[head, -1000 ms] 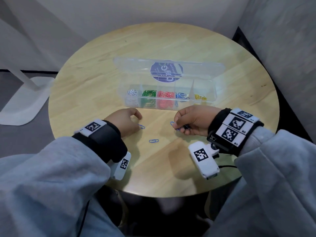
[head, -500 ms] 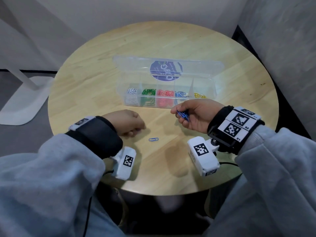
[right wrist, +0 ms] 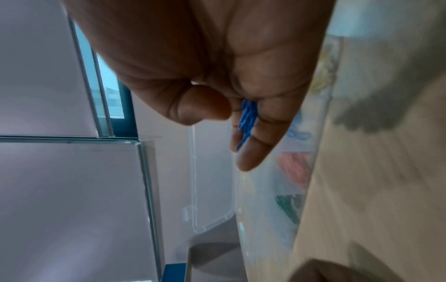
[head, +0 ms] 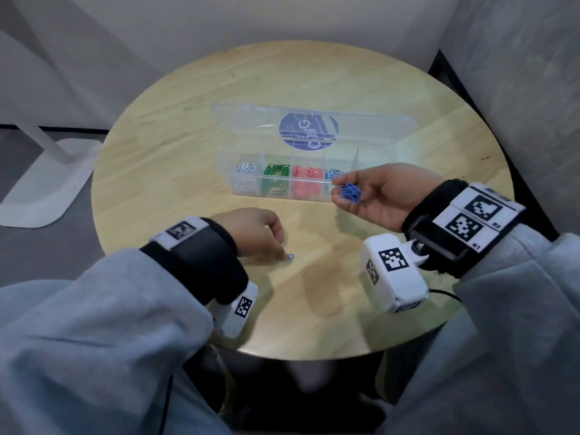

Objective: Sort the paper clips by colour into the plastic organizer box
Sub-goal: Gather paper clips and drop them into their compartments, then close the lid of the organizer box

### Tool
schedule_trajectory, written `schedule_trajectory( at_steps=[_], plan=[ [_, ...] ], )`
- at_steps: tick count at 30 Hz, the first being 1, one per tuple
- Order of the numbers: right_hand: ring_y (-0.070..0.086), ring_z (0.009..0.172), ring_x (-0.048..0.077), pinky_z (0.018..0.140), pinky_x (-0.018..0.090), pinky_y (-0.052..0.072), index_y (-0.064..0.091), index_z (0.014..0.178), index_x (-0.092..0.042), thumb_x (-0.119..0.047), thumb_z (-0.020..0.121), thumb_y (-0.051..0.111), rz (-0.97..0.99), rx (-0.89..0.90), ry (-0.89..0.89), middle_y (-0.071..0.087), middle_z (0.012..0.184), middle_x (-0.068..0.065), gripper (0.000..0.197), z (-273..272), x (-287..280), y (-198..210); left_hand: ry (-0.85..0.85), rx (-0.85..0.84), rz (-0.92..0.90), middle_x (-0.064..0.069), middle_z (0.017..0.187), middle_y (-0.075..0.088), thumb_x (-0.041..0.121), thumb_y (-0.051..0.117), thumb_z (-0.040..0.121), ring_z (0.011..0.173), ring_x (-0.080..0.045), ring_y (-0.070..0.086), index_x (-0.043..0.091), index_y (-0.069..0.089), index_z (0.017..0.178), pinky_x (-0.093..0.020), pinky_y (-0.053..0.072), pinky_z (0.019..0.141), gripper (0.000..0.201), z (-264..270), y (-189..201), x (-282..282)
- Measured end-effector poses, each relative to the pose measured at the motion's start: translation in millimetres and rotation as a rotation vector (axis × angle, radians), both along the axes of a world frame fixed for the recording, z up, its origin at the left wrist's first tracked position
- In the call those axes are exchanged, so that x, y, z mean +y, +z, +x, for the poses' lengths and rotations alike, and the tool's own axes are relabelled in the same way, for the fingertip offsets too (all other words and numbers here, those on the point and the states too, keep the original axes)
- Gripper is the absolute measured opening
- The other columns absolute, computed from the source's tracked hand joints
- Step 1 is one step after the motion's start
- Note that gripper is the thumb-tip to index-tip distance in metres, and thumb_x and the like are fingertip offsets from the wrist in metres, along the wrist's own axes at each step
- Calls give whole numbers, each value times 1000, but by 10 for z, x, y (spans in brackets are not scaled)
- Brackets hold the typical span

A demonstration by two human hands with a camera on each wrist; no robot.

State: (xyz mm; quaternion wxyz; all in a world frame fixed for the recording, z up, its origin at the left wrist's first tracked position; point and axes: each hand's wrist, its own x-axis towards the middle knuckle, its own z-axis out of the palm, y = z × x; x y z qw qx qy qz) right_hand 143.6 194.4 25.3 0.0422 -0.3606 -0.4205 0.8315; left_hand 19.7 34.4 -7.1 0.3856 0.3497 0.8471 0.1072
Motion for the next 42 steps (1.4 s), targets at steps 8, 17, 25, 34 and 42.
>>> schedule_trajectory(
  at_steps=[8, 17, 25, 34, 42],
  plan=[
    [45, 60, 15, 49, 14, 50, 48, 74, -4, 20, 88, 20, 462, -134, -222, 44, 73, 9, 40, -236, 233, -14, -178, 225, -140, 2, 77, 58, 20, 68, 76, 76, -19, 53, 21, 60, 79, -20, 32, 52, 8, 179, -89, 121],
    [57, 115, 31, 101, 40, 46, 45, 132, -11, 0, 89, 40, 849, -306, 48, 58, 121, 14, 45, -404, 334, -234, -60, 67, -79, 5, 60, 54, 22, 68, 74, 55, -12, 46, 19, 58, 63, -19, 34, 51, 15, 106, -80, 48],
    [50, 127, 21, 108, 38, 41, 47, 134, -8, 1, 93, 40, 925, -245, 273, 52, 137, 9, 42, -318, 344, -148, 73, -32, 131, 7, 56, 48, 27, 72, 77, 55, -10, 42, 20, 55, 62, -23, 35, 57, 23, -6, 129, 165],
    [60, 109, 8, 87, 31, 52, 58, 97, -29, 6, 81, 30, 1341, -240, 500, 60, 109, -6, 48, -289, 265, -119, 118, 56, 258, 3, 62, 47, 25, 71, 77, 60, -15, 42, 19, 57, 67, -27, 35, 63, 18, -37, 448, 432],
    [58, 72, 17, 59, 16, 44, 58, 86, -23, 1, 81, 37, 1321, -121, 320, 63, 83, -2, 32, -37, 405, 288, 75, 169, 274, 3, 61, 47, 24, 68, 79, 58, -15, 42, 17, 55, 68, -24, 34, 57, 18, -14, 576, 731]
  ],
)
